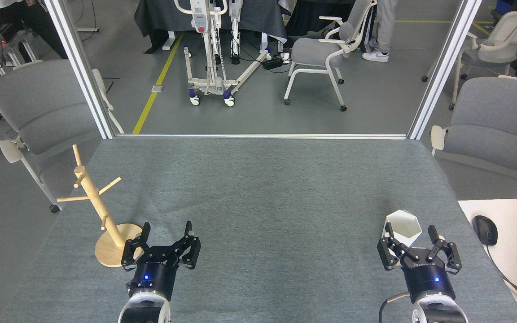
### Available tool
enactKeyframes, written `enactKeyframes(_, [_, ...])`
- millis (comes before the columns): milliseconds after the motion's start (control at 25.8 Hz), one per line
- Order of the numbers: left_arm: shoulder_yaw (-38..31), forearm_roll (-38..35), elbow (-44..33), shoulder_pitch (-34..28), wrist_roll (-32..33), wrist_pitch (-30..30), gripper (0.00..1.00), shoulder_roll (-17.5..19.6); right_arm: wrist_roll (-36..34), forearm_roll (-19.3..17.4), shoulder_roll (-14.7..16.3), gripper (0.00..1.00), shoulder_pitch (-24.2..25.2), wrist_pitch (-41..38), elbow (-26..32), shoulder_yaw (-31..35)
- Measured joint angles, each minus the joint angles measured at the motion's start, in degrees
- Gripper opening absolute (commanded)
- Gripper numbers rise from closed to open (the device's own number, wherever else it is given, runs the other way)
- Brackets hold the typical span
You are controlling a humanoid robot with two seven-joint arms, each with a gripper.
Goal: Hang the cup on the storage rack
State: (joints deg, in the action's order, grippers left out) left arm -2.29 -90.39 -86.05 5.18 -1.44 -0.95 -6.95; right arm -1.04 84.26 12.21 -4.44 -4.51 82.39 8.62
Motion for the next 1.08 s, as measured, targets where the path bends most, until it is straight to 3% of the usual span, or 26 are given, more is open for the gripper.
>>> enactKeyframes(542, [0.65, 1.11, -0.18, 0.39, -1.98, -0.34, 1.00, -0.15, 0.28, -0.19, 0.22, 1.00, 0.16, -0.63, -0.33, 0.36])
enactKeyframes(1084, [0.88, 1.08, 0.97, 0.80, -0.51, -0.02, 0.99, -0.13, -5.83, -0.21, 2.45, 1.00, -0.77, -4.08, -11.78, 1.56])
